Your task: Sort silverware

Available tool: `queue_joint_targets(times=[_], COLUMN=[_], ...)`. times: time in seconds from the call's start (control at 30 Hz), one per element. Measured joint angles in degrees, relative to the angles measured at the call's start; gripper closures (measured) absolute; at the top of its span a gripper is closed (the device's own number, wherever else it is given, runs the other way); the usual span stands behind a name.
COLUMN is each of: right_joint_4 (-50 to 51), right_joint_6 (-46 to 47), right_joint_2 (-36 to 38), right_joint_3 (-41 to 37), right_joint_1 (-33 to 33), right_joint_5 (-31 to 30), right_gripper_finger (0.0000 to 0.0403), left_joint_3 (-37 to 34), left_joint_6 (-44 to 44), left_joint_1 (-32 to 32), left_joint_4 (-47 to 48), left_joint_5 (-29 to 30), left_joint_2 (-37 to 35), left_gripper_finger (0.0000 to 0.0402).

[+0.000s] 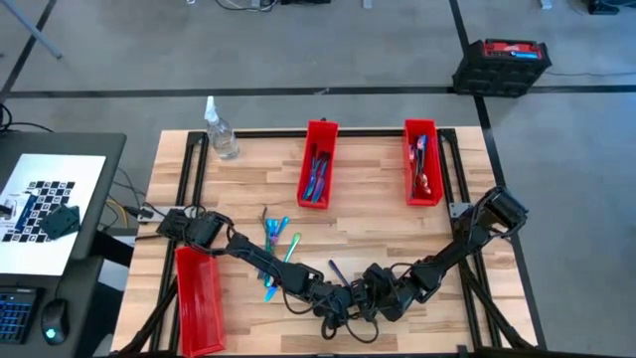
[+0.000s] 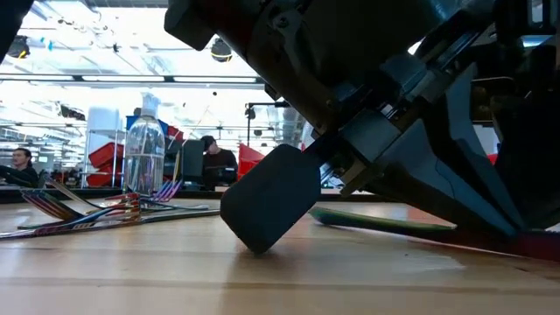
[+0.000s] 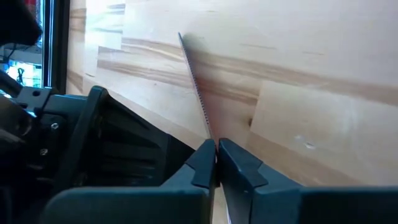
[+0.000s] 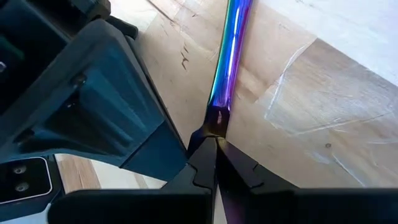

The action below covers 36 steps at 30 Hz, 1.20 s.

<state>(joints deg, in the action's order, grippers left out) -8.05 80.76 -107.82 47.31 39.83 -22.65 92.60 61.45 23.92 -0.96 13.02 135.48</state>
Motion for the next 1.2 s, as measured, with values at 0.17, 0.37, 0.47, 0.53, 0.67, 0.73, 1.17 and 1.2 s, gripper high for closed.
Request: queue_joint_targets(times=[0.17,0.37,0.47,0.53,0.67,0.73,1.17,1.2], right_joint_4=[0.5,1.7,4.3,6.7,12.7,15.5,18.8,18.3], right_joint_6=[-0.3,-1.5,-1.9,-3.2,-4.3,-4.3,0.4,1.0], right_joint_2=[0.0,1.0,2.4,3.7,6.5,8.3,8.7,7.6], right_joint_3=[0.1,0.1,0.2,0.2,0.1,0.1,0.2,0.2], right_joint_1=[-0.3,-0.5,-0.5,-0.6,-0.5,-0.3,2.6,2.6], right_joint_5=[-0.2,-0.8,-0.8,-0.4,0.1,-0.1,0.0,0.2], right_gripper_finger=[0.0403,0.0403,0.0403,0.0403,0.0403,0.0403,0.0403,0.0403], left_joint_3=[0.4,3.2,4.4,5.1,5.7,5.7,5.8,5.8], left_joint_6=[-4.4,-14.0,-16.7,-18.3,-20.6,-21.7,-23.5,-23.4], left_joint_1=[0.0,0.2,0.1,0.0,-0.1,-0.1,0.0,0.0], left_joint_4=[1.3,6.4,7.8,8.0,8.0,8.0,8.7,8.7], left_joint_5=[0.3,1.5,2.0,2.5,3.5,3.6,4.3,4.4], left_joint_2=[-0.2,0.0,0.1,0.3,0.3,0.3,0.3,0.3], left_gripper_finger=[0.0401,0.0402,0.0401,0.0401,0.0401,0.0401,0.0401,0.0401])
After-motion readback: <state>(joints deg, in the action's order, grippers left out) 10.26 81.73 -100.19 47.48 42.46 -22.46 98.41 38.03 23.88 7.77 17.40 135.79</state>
